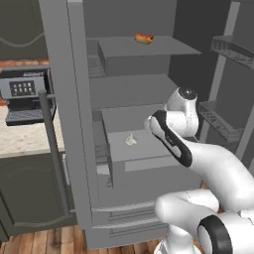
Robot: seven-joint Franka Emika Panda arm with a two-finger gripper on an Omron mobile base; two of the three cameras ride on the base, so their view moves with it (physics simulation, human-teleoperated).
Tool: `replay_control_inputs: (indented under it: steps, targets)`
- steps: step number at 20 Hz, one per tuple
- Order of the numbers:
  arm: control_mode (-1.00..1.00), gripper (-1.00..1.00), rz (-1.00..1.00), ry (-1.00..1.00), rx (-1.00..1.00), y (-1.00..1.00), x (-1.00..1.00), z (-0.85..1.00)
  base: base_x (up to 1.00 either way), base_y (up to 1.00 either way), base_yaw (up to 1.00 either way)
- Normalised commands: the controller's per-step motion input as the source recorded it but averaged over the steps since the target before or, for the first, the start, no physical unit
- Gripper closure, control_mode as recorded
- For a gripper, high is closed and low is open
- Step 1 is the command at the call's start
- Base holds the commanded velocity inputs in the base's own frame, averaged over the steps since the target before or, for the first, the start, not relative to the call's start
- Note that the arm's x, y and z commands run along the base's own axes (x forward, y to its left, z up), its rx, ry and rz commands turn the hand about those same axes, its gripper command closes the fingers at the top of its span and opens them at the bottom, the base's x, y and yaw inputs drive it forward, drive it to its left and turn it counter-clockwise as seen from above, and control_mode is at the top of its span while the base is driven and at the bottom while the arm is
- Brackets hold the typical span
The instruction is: Fully open the fridge drawer.
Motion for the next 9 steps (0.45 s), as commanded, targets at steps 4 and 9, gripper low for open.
replay_control_inputs:
  steps: [4,9]
  targets:
    - [-1.0,-1.0,0.0,-0.3,0.0,0.0,-0.89,0.87,0.0,0.0,0.0]
    - [-1.0,-1.0,0.0,-0.28,0.0,0.0,-0.92,0.66,0.0,0.0,0.0]
